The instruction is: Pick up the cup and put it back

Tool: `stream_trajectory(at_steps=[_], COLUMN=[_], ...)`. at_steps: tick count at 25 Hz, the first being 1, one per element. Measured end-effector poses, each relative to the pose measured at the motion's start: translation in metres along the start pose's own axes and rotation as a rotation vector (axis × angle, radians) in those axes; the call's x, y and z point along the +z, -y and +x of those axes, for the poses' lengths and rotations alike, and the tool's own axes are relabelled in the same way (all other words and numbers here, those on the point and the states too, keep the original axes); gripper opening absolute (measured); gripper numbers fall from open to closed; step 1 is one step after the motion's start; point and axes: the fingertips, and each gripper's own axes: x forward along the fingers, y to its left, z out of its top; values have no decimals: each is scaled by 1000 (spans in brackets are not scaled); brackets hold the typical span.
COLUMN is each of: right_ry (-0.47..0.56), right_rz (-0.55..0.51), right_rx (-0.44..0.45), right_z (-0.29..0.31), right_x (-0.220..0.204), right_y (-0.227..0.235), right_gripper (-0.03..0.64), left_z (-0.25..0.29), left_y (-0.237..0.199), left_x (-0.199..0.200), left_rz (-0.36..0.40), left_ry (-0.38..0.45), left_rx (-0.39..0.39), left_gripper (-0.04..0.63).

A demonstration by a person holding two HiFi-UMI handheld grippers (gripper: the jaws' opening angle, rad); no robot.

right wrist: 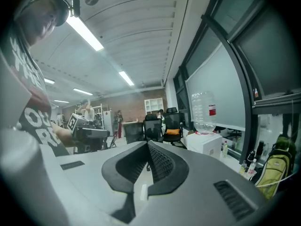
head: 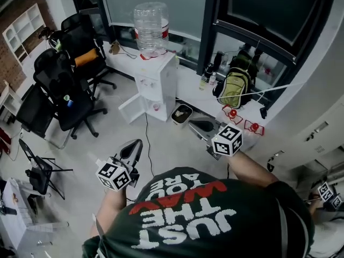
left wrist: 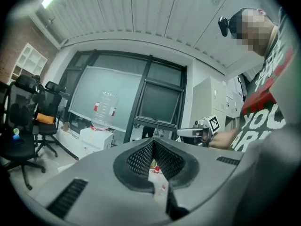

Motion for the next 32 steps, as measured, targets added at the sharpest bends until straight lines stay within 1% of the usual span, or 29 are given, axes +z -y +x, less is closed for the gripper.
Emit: stream_trajectory(at_steps=[5,8,13,17,20,24,27,29,32], right_ry=[-12,-18,-36,-56,-74,-88,-64,-48,-32], right_rz=[-10,4,20,22,19,16,61,86,93], right_rx=[14,14,10,-5,-27,-79,-128,-138,-145], right_z=[-18,-19,1,37,76,152,227,276,341], right_x=[-8,-14,-22,-23,-23,-18,1,17,48], right_y=[29,44,61,75,87,113,128,133,140], right_gripper=[34,34,34,34,34,34,34,34,34], left_z=[40,54,66,77,86,104,114,119,125], left_y=[22,24,-7,-44,-90,-180,-254,-300,-366], left_x=[-10,-17,-20,-21,-24,-18,-1,16,43], left_rz=[-9,-11,-40,-50,-62,-92,-81,-65,-48], left_ry=[-16,-41,-48,-53,-60,-63,-90,-107,-120], left_rx=[-18,-25,-11,-40,-70,-123,-183,-219,-251], left_gripper=[8,8,8,8,8,8,8,8,8])
